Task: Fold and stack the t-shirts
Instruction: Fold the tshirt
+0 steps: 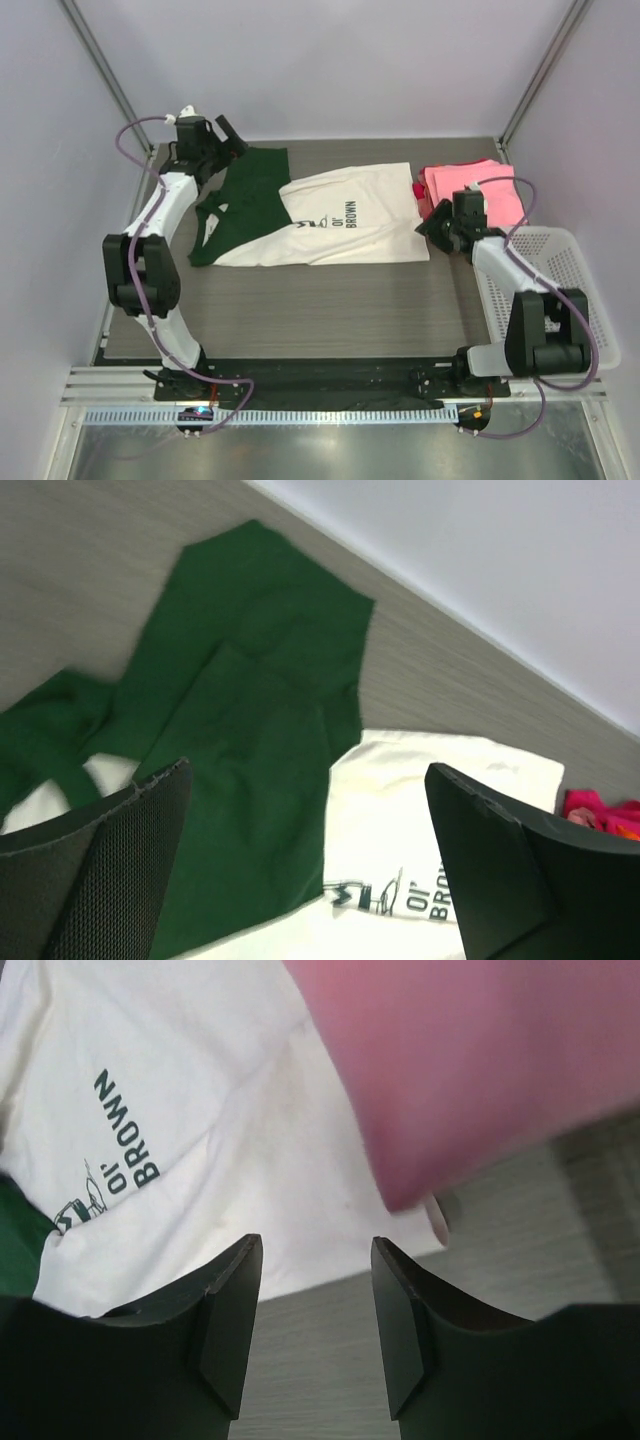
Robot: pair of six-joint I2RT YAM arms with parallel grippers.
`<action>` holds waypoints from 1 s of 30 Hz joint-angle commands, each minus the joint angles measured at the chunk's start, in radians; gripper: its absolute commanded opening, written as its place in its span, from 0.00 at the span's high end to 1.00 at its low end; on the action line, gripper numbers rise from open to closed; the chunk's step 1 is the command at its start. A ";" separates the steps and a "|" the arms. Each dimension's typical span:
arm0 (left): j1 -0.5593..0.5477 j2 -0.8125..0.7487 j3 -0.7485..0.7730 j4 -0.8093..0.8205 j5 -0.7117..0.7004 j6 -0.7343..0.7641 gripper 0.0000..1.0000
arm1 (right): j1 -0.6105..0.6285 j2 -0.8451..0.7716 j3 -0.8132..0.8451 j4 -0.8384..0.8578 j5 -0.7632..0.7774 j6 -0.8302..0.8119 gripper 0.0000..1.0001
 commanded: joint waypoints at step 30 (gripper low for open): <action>0.093 -0.936 -1.040 -0.128 -0.237 -0.560 0.04 | 0.147 -0.023 -0.290 0.290 0.391 0.428 0.96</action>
